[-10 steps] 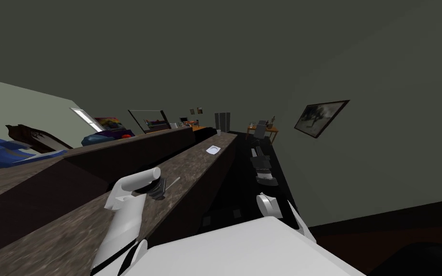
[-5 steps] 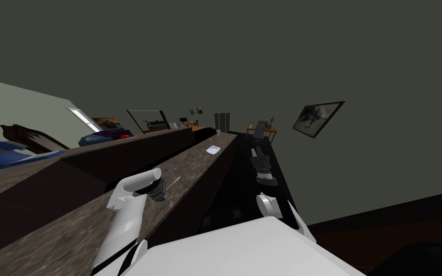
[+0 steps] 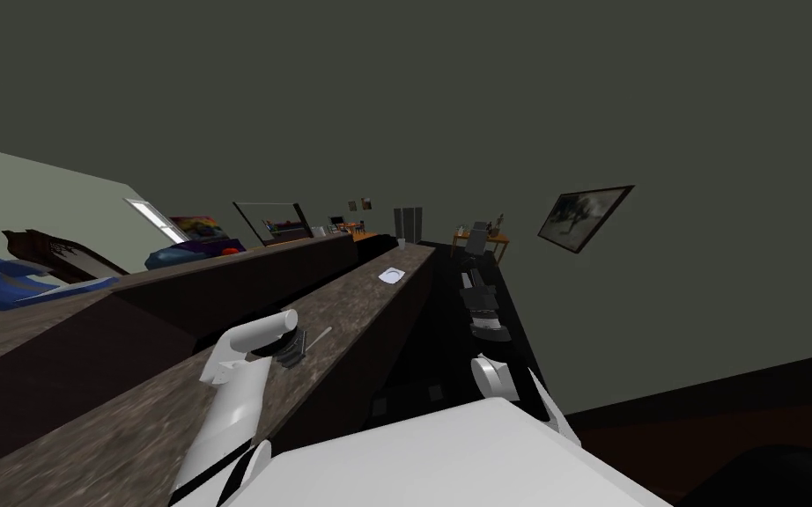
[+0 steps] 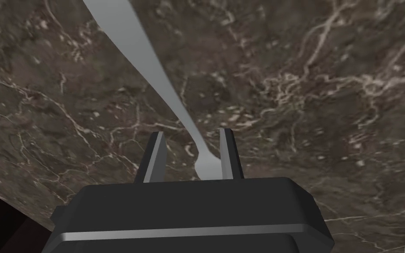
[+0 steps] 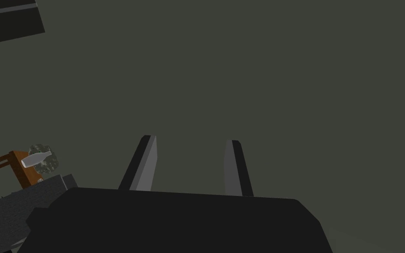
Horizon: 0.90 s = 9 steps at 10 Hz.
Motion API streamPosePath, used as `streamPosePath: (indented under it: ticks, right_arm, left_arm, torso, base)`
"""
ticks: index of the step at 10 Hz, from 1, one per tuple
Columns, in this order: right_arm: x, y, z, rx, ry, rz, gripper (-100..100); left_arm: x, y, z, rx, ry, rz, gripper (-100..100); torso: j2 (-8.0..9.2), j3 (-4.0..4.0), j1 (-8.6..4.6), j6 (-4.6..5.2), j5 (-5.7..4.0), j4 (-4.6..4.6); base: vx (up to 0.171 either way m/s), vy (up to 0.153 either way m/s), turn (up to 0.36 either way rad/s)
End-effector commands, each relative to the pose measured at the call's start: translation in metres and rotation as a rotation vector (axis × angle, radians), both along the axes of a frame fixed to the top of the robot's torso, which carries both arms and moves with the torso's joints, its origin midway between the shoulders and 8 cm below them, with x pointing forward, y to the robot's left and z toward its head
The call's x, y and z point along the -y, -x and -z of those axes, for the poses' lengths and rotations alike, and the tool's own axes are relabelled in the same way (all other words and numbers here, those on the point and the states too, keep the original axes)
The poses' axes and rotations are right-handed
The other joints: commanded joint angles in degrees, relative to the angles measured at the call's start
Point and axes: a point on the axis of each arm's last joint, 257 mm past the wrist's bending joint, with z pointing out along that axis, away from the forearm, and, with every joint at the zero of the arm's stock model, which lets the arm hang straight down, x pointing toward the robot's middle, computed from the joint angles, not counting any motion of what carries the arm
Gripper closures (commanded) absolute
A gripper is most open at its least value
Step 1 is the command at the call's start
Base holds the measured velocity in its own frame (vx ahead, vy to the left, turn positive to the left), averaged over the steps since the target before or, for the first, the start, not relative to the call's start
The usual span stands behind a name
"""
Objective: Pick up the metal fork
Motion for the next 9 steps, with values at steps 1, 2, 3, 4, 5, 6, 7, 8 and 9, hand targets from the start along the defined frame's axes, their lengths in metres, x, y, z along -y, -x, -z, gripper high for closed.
streamPosePath:
  ticks: [1, 2, 3, 4, 5, 6, 7, 8, 9]
  right_arm:
    - [0.0, 0.0, 0.0, 0.0, 0.0, 0.0, 0]
    - [0.0, 0.0, 0.0, 0.0, 0.0, 0.0, 0]
    - [0.0, 0.0, 0.0, 0.0, 0.0, 0.0, 0]
    - [0.0, 0.0, 0.0, 0.0, 0.0, 0.0, 0]
    - [0.0, 0.0, 0.0, 0.0, 0.0, 0.0, 0]
    - [0.0, 0.0, 0.0, 0.0, 0.0, 0.0, 0]
    - [0.0, 0.0, 0.0, 0.0, 0.0, 0.0, 0]
    - [0.0, 0.0, 0.0, 0.0, 0.0, 0.0, 0]
    - [0.0, 0.0, 0.0, 0.0, 0.0, 0.0, 0]
  left_arm:
    - [0.0, 0.0, 0.0, 0.0, 0.0, 0.0, 100]
    - [0.0, 0.0, 0.0, -0.001, 0.001, -0.001, 100]
    - [0.0, 0.0, 0.0, -0.001, 0.001, -0.001, 100]
    - [0.0, 0.0, 0.0, -0.001, 0.001, -0.002, 0]
    - [0.001, 0.004, -0.005, -0.009, 0.003, 0.0, 100]
    - [0.001, 0.005, -0.009, -0.009, 0.004, -0.002, 100]
    - [0.001, 0.006, -0.014, -0.009, 0.004, -0.003, 100]
    - [0.002, 0.006, -0.011, -0.007, 0.003, -0.002, 100]
    - [0.002, 0.007, -0.012, -0.009, 0.004, -0.003, 0]
  torso:
    - [0.0, 0.0, 0.0, 0.0, 0.0, 0.0]
    - [-0.03, -0.01, 0.06, 0.02, 0.01, 0.0]
    - [-0.04, -0.02, 0.08, 0.03, 0.01, 0.0]
    - [-0.04, -0.02, 0.08, 0.03, 0.01, 0.0]
    - [-0.04, -0.02, 0.08, 0.03, 0.01, 0.0]
    - [-0.03, -0.01, 0.09, 0.03, 0.0, 0.0]
    - [-0.02, 0.0, 0.08, 0.03, -0.01, 0.01]
    - [-0.01, 0.0, 0.07, 0.03, -0.01, 0.01]
    - [-0.03, -0.02, 0.08, 0.04, 0.0, 0.0]
  base:
    - [0.0, 0.0, 0.0]
    - [0.0, 0.0, 0.0]
    - [0.0, 0.0, 0.0]
    - [0.0, 0.0, 0.0]
    - [0.0, 0.0, 0.0]
    - [0.0, 0.0, 0.0]
    - [0.0, 0.0, 0.0]
    - [0.0, 0.0, 0.0]
    - [0.0, 0.0, 0.0]
